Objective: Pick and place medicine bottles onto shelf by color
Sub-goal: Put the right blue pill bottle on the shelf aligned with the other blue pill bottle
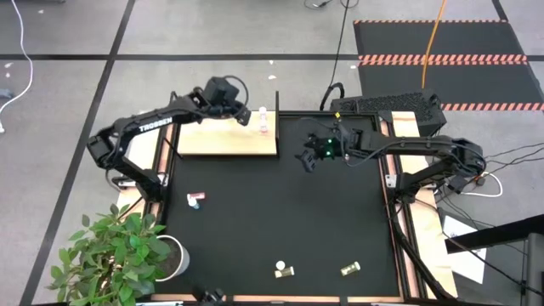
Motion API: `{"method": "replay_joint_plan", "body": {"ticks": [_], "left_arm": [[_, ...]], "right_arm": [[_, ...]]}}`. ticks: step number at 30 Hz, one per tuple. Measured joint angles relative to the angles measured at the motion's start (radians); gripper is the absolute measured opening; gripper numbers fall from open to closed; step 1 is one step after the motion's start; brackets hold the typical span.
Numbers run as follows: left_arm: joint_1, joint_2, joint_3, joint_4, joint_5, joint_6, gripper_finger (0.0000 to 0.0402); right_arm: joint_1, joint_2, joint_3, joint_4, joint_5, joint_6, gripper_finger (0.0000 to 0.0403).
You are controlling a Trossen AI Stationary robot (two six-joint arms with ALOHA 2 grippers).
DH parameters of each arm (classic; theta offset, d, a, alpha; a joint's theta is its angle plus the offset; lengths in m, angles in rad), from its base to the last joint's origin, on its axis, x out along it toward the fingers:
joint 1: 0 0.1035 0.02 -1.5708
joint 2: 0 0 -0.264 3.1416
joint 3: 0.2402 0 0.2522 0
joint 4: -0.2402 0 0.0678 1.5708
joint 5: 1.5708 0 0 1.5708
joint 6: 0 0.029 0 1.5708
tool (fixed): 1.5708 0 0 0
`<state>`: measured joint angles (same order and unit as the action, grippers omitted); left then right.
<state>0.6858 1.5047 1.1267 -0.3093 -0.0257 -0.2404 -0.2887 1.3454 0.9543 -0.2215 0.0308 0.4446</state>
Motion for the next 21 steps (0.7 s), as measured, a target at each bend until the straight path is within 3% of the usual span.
{"method": "replay_joint_plan", "body": {"ticks": [12,21], "left_arm": [[-0.014,0.001,-0.258,0.309,-0.009,-0.027,0.0122],[-0.014,0.033,-0.269,0.343,-0.035,-0.004,0.0122]], "right_arm": [[-0.054,0.002,-0.002,0.086,-0.002,-0.001,0.0302],[-0.059,0.002,-0.002,0.084,-0.006,0.015,0.0302]]}}
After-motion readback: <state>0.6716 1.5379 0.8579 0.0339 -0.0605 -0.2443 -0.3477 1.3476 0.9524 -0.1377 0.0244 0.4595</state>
